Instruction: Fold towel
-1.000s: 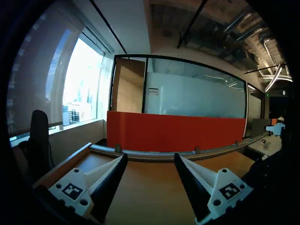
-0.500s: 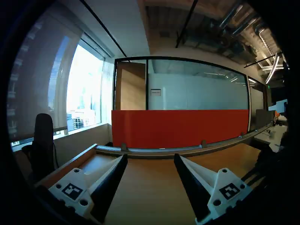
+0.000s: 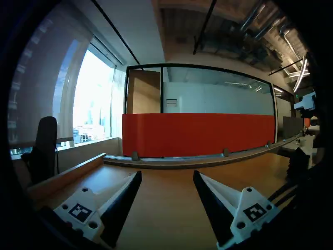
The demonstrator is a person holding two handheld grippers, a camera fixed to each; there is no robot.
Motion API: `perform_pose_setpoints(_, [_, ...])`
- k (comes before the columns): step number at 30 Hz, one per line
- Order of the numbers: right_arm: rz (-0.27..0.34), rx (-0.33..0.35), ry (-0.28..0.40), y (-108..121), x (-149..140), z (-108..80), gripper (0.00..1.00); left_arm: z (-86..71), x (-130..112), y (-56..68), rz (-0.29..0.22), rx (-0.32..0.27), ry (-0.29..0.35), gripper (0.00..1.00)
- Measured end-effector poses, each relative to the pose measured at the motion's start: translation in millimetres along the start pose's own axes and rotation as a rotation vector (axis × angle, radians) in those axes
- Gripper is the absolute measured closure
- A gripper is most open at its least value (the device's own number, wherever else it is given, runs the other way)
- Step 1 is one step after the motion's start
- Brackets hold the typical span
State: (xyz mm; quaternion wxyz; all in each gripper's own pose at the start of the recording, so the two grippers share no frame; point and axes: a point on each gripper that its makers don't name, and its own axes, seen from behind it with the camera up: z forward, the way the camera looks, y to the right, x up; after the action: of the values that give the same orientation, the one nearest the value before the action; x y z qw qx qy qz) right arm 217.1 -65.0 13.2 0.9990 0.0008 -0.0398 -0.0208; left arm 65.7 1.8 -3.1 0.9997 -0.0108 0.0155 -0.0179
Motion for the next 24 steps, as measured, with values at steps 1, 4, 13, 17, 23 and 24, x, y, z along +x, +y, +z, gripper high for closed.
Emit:
perform_pose_setpoints(1, [-0.002, -0.001, -0.001, 0.2, -3.9, 0.5, 0.03, -0.2, -4.8, 0.7, 0.004, -0.001, 0.001, 0.08])
perform_pose_setpoints(4, [-0.006, -0.003, -0.003, 1.2, -15.4, 2.2, 0.03, -0.7, -19.1, 2.5, 0.012, -0.001, 0.002, 0.08])
perform_pose_setpoints(13, [-0.004, -0.013, -0.006, 6.9, -36.9, 6.2, 0.03, -2.3, -49.2, 7.7, 0.004, -0.004, 0.015, 0.08])
perform_pose_setpoints(17, [-0.001, -0.018, -0.005, 10.5, -42.6, 5.5, 0.03, -3.0, -59.4, 9.4, 0.009, -0.009, 0.019, 0.08])
perform_pose_setpoints(23, [-0.002, -0.018, -0.016, 11.7, -52.1, 5.0, 0.03, -4.0, -77.4, 5.8, 0.011, 0.001, -0.001, 0.09])
perform_pose_setpoints(24, [-0.003, -0.018, -0.018, 11.4, -53.5, 5.1, 0.03, -4.1, -79.2, 4.9, 0.013, 0.003, -0.004, 0.09])
